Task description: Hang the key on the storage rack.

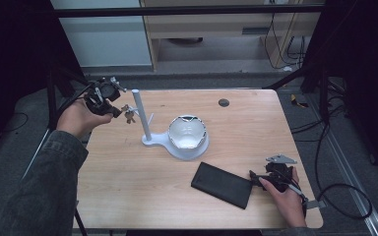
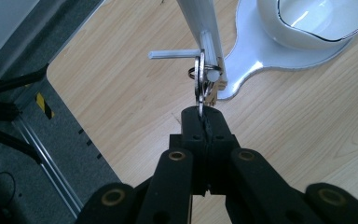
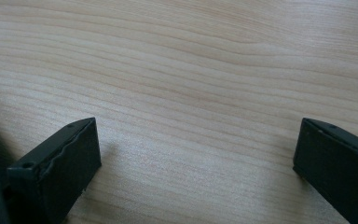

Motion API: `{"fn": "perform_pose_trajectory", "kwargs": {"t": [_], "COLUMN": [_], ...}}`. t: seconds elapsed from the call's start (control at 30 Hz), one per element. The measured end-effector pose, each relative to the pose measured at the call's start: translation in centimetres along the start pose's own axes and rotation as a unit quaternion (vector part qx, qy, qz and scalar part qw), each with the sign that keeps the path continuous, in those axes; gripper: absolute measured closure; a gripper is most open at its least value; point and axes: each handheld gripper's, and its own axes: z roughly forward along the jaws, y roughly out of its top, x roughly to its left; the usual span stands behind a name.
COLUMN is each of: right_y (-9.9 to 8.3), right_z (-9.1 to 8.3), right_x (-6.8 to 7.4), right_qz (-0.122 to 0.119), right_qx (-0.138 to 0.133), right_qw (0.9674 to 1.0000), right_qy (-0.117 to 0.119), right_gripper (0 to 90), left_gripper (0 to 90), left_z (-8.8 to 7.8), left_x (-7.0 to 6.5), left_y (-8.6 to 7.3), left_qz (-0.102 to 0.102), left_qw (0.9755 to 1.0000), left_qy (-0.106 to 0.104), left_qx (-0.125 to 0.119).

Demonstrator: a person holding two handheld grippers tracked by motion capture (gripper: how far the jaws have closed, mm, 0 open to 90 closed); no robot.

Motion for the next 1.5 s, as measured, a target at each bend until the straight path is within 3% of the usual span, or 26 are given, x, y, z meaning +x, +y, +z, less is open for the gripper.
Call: {"fn": "perform_pose_trajectory", "kwargs": {"t": [0.27, 0.4, 0.5, 0.73, 0.83, 1.03, 1.3, 1.4, 1.5], "right_y": [0.0, 0.0, 0.0, 0.0, 0.0, 0.0, 0.0, 0.0, 0.0], "right_z": [0.0, 0.0, 0.0, 0.0, 0.0, 0.0, 0.0, 0.0, 0.0], "right_x": [0.0, 0.0, 0.0, 0.1, 0.0, 0.0, 0.0, 0.0, 0.0], "right_qz": [0.0, 0.0, 0.001, 0.003, 0.002, 0.003, 0.003, 0.003, 0.003], "right_qx": [0.0, 0.002, 0.001, 0.003, 0.001, 0.002, 0.002, 0.002, 0.002], "right_qw": [1.0, 1.0, 1.0, 1.0, 1.0, 1.0, 1.0, 1.0, 1.0], "right_qy": [0.001, 0.001, 0.002, 0.002, 0.003, 0.003, 0.003, 0.003, 0.003], "right_gripper": [0.8, 0.7, 0.7, 0.6, 0.7, 0.6, 0.5, 0.5, 0.5], "left_gripper": [89.1, 89.0, 88.2, 69.7, 61.7, 47.4, 28.3, 20.5, 13.6], "left_z": [1.0, 1.1, 1.0, 0.2, 0.1, 0.2, 3.1, 5.1, 7.2], "left_x": [0.0, 0.1, 0.0, -1.3, -2.3, -6.1, -10.8, -12.9, -14.7], "left_y": [0.1, -0.5, -1.0, -3.7, -4.8, -7.0, -8.1, -7.8, -7.1], "left_qz": [-0.007, -0.013, -0.011, -0.015, -0.009, 0.011, 0.018, 0.024, 0.016], "left_qw": [0.9999, 0.9996, 0.9989, 0.9945, 0.9934, 0.9891, 0.987, 0.9822, 0.9736], "left_qy": [-0.005, -0.007, 0.003, 0.027, 0.033, 0.022, -0.015, -0.039, -0.084], "left_qx": [-0.009, -0.023, -0.045, -0.1, -0.11, -0.145, -0.159, -0.182, -0.212]}}
